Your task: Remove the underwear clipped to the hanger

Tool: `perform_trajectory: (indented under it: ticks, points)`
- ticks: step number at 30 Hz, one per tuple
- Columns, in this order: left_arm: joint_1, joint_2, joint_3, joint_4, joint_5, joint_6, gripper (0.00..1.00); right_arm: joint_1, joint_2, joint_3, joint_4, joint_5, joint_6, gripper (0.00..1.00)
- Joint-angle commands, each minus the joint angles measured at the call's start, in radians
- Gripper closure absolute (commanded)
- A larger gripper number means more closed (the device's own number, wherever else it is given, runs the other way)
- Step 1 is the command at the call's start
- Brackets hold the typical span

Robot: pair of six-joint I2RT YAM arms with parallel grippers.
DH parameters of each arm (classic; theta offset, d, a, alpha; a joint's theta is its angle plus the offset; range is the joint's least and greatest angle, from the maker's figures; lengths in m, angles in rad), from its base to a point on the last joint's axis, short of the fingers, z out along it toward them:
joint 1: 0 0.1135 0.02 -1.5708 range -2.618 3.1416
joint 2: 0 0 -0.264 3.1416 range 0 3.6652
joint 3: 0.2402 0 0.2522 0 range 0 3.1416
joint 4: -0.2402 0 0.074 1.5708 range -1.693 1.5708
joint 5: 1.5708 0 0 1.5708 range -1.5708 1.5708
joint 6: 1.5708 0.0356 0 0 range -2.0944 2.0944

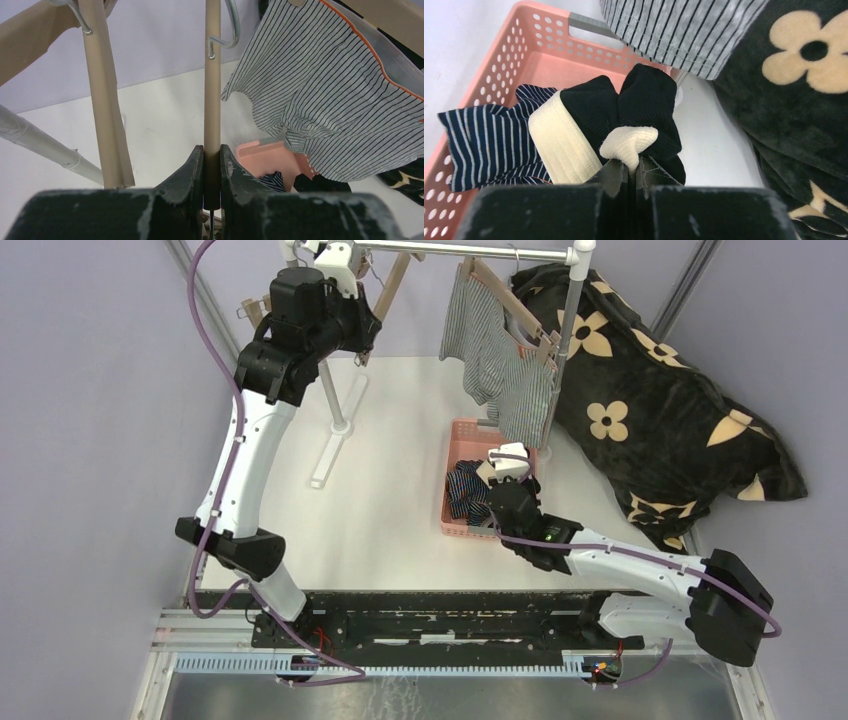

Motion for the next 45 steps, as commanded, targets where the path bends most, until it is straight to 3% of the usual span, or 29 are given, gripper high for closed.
perform_trajectory:
  ticks: [1, 9, 19, 35, 45]
  points:
    - [0.003, -0.113, -0.068, 0.135, 0.006, 0.033, 0.97, -0.066, 0.040, 0.018, 0.024, -0.097, 0.085, 0.99]
    - [0.004, -0.196, -0.156, 0.173, 0.007, 0.038, 0.97, -0.103, 0.186, 0.036, 0.036, -0.199, 0.138, 0.99]
    - [0.004, -0.116, -0.023, 0.166, 0.019, 0.037, 0.97, -0.104, 0.279, 0.048, 0.073, -0.229, 0.160, 0.99]
    - [0.050, 0.094, 0.143, 0.183, 0.031, 0.000, 0.97, -0.104, 0.232, 0.008, 0.098, -0.293, 0.172, 0.99]
    - [0.079, 0.129, 0.100, 0.172, 0.021, -0.008, 0.97, -0.104, 0.251, 0.014, 0.100, -0.291, 0.173, 0.99]
